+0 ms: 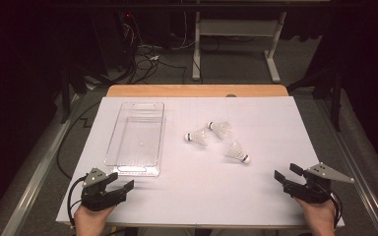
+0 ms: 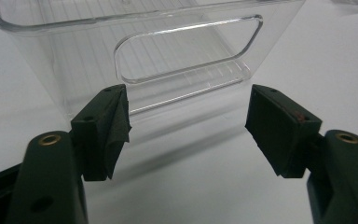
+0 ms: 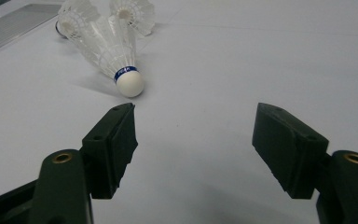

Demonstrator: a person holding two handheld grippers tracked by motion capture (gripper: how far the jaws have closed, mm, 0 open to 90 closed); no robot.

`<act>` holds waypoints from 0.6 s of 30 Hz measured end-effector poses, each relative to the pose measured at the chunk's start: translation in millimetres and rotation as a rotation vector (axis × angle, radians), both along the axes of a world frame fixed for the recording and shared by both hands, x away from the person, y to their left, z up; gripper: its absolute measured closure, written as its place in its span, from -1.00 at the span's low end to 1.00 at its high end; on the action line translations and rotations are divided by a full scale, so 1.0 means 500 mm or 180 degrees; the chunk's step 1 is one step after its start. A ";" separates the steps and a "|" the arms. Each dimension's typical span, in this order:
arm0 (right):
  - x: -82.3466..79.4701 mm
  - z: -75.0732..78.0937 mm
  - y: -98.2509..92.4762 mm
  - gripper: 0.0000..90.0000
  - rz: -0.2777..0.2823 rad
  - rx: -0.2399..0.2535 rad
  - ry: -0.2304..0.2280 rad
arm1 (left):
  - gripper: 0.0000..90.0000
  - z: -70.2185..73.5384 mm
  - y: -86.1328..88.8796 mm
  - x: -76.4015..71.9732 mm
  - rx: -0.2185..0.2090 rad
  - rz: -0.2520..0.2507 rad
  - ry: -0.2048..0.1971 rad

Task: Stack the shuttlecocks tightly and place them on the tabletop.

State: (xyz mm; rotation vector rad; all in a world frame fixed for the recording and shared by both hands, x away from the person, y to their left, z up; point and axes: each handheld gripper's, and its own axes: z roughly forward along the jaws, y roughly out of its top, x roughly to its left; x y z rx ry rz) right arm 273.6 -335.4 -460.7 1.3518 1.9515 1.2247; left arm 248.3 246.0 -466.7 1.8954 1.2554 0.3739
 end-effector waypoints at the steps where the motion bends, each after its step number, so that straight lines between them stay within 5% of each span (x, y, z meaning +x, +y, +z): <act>1: 0.000 0.001 0.000 -0.32 0.0022 0.0007 -0.0012 | -0.30 0.000 0.000 0.000 -0.0003 0.0003 -0.0003; 18: 0.005 0.015 0.016 -0.34 0.0092 -0.0038 -0.0070 | -0.30 0.001 0.004 -0.001 -0.0001 0.0014 -0.0050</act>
